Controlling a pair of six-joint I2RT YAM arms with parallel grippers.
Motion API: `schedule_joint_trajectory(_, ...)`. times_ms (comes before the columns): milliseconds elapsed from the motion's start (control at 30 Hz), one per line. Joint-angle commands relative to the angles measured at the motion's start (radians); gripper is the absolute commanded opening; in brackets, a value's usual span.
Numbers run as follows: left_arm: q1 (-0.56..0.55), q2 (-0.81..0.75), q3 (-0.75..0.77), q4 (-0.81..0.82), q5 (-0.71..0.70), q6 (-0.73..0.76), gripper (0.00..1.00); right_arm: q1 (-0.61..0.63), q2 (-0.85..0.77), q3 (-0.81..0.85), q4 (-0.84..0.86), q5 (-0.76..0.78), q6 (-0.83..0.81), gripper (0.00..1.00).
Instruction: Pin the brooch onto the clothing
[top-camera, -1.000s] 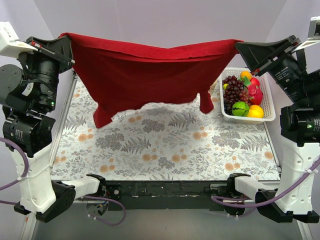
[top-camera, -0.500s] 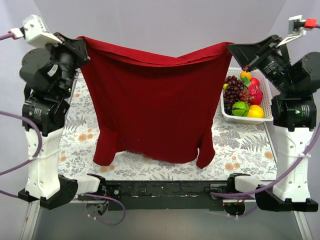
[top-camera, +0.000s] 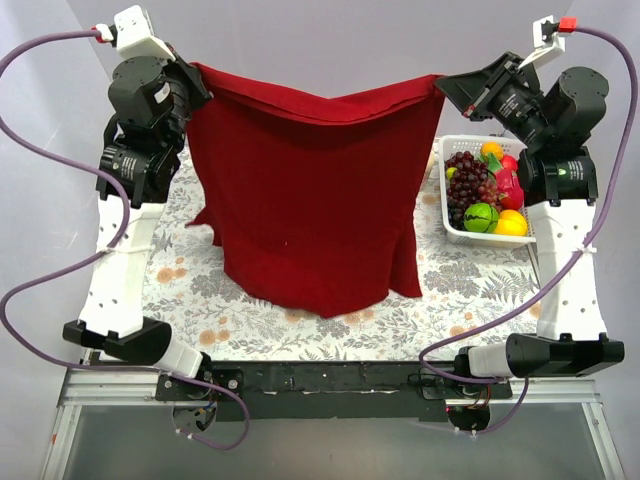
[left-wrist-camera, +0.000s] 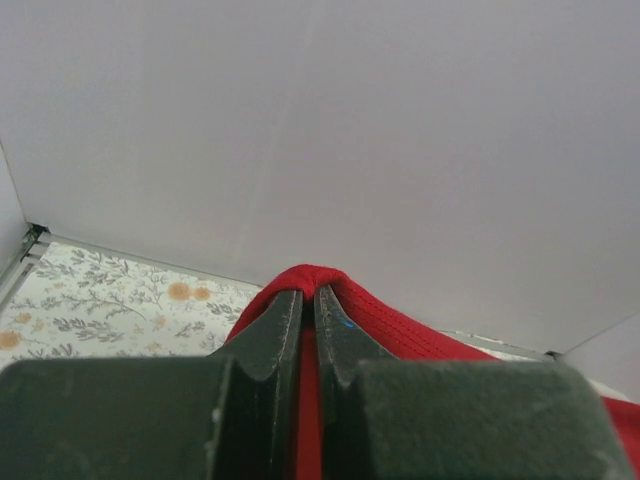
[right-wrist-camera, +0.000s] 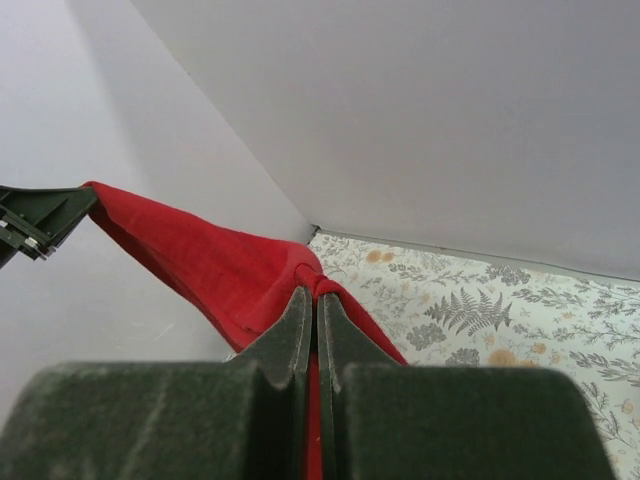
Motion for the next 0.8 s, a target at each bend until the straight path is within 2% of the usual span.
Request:
schedule_joint_trajectory(0, 0.001, -0.017, 0.097, 0.058, -0.006, 0.024, 0.00, 0.005, -0.013, 0.090, 0.089, -0.003, 0.008, 0.01)
schedule_joint_trajectory(467, -0.001, -0.238, 0.012, -0.002, -0.020, -0.074, 0.00, 0.007, -0.172, 0.075, 0.001, 0.024, 0.002, 0.01)
schedule_joint_trajectory(767, 0.001, -0.292, 0.041, -0.102, 0.046, -0.131, 0.00, 0.007, -0.252, 0.076, -0.065, 0.032, -0.006, 0.01)
